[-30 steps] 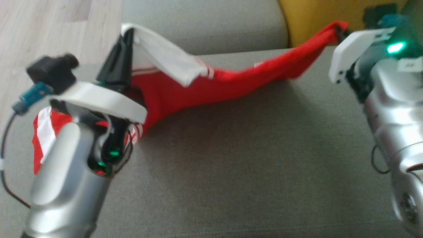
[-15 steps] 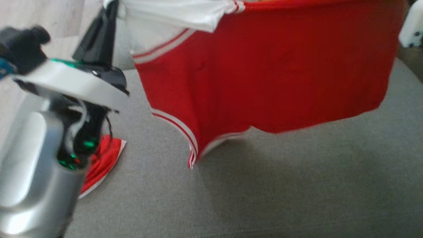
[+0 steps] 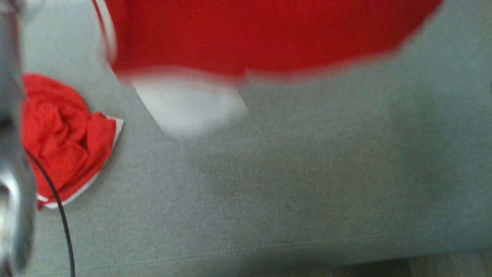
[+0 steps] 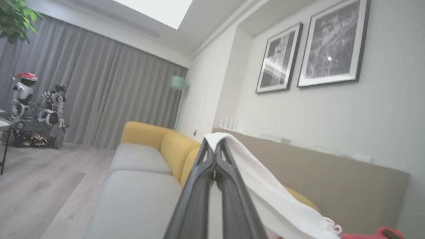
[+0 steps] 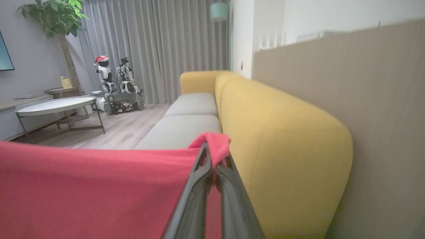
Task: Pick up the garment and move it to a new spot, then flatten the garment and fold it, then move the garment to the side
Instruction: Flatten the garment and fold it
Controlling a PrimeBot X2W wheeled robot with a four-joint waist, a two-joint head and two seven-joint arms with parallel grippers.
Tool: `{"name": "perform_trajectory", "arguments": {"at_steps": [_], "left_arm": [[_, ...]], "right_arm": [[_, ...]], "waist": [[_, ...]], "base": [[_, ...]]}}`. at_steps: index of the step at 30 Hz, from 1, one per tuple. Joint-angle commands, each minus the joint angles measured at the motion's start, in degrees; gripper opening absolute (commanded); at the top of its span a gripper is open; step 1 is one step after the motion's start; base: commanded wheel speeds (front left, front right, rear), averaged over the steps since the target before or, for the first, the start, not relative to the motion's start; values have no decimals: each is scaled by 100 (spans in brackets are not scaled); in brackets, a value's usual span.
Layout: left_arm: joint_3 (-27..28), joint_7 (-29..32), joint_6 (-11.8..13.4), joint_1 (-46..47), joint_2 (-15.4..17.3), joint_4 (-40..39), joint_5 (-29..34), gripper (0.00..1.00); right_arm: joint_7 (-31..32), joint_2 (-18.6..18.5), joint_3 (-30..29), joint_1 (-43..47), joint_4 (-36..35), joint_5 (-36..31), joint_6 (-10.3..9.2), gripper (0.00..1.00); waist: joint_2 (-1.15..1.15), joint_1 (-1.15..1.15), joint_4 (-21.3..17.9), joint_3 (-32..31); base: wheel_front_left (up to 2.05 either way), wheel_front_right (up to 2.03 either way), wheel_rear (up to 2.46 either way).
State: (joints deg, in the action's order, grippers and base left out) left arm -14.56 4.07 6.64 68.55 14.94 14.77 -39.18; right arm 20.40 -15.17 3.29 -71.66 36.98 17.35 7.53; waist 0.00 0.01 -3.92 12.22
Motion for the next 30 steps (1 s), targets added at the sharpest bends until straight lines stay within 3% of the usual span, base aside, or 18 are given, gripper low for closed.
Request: {"name": "perform_trajectory", "arguments": {"at_steps": [1,4,9,13,19,30], "left_arm": [[271,-197,-29,924,166,155,106,0],[281,-509,-101,1502,24,676,166,0],[191,-1329,-345,2492,-204,1845,385,0],[46,-1484,-630,2457,-302,2317,380,0],[-194,-1563,-1047,1629,-445,2864,269,0],[-643,-1757,-1363,-842,-378,3405,100,0]], "right_arm": [[-367,90,-154,-695,-33,-367,-4,0],[-914,262,-473,-1105,292,-668,-4,0],[-2282,726,-1495,-1885,1257,-1131,-4,0],[-2554,878,-1605,-1812,1893,-1241,-4,0],[-2864,856,-1781,-1251,2627,-1146,-4,0],[-2685,731,-1176,575,3430,-581,-4,0]], "waist": [[0,-1,62,888],[0,-1,144,996],[0,-1,339,1186],[0,-1,407,1310],[0,-1,530,1320],[0,-1,653,486]], "base": [[0,0,0],[0,0,0],[0,0,0],[0,0,0],[0,0,0],[0,0,0]]}}
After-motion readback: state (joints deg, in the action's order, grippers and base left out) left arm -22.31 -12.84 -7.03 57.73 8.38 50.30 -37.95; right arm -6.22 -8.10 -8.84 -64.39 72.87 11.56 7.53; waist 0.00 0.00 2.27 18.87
